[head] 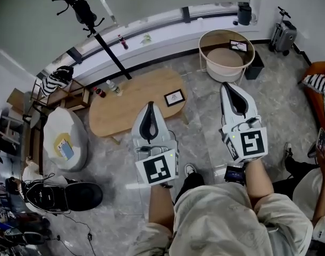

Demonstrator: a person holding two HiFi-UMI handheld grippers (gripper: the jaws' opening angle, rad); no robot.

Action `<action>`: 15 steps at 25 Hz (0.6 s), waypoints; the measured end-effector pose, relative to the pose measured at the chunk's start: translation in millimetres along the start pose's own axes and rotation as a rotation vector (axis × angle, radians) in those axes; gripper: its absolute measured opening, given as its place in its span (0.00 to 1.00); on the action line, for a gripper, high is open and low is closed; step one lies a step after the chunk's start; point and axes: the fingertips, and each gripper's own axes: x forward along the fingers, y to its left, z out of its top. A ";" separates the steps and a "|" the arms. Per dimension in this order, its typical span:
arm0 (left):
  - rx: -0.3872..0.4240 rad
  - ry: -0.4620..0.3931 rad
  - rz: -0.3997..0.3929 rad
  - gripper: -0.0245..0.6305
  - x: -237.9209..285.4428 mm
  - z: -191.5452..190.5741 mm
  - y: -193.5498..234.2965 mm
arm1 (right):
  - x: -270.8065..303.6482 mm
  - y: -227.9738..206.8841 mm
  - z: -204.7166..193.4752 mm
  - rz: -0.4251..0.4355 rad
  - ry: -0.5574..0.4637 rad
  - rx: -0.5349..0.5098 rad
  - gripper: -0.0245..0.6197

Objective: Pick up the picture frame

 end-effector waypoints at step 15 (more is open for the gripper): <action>-0.018 -0.023 -0.013 0.04 86.6 -18.9 93.0 | 117.0 35.8 -6.1 -0.035 -0.011 -0.012 0.04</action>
